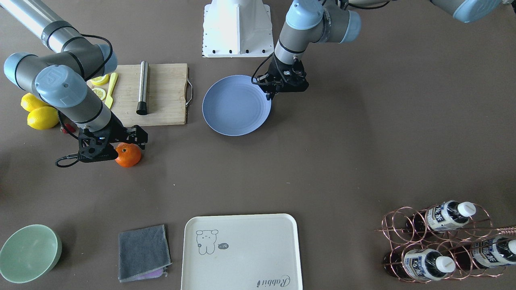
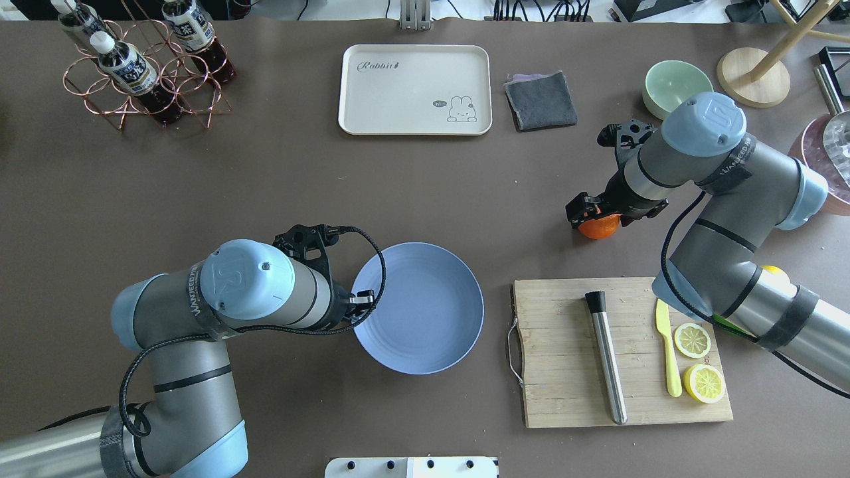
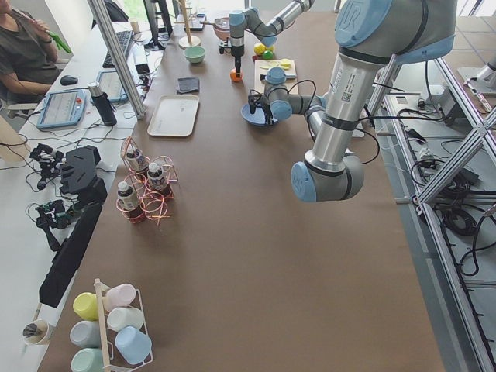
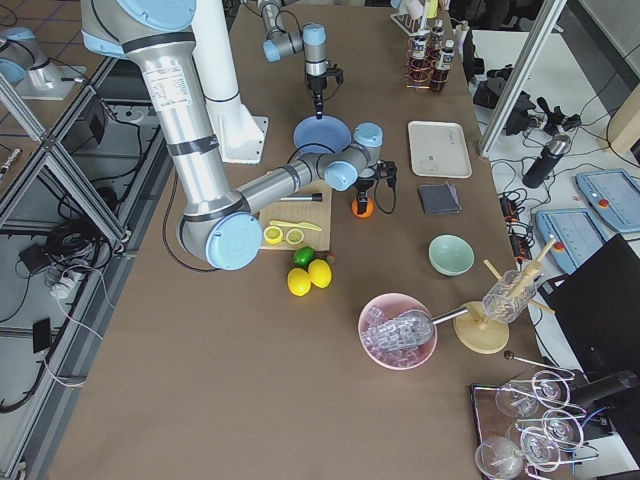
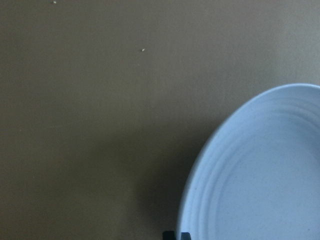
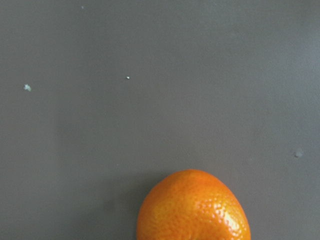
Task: Pick orange to plate
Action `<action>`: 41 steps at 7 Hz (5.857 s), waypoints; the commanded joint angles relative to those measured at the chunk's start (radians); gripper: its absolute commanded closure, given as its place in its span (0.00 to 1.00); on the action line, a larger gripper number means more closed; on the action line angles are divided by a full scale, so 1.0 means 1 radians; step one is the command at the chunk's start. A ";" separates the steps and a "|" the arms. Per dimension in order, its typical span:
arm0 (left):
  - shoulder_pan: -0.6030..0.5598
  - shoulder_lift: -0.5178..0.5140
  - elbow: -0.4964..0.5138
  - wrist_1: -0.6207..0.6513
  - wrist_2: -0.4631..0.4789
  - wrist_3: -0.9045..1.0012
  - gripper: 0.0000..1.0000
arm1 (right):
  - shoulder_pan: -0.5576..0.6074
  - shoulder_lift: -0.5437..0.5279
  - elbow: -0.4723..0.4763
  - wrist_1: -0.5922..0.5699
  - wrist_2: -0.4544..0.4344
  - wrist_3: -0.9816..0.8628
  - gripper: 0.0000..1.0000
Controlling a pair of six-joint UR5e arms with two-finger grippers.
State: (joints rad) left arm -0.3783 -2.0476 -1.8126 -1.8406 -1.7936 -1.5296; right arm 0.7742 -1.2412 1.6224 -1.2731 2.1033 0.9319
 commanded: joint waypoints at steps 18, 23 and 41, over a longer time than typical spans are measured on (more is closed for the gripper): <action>-0.149 0.155 -0.185 -0.006 -0.058 0.157 0.03 | -0.463 0.365 0.048 -0.226 -0.374 0.548 1.00; -0.172 0.144 -0.182 -0.006 -0.124 0.155 0.03 | -0.466 0.371 0.036 -0.224 -0.387 0.553 0.00; -1.103 0.592 -0.179 0.430 -0.584 1.571 0.02 | 1.041 -0.347 -0.104 -0.451 0.156 -1.403 0.00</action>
State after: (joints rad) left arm -1.4790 -1.4569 -1.9943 -1.3907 -2.3760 0.0420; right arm 1.8139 -1.6090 1.5182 -1.6920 2.2673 -0.4821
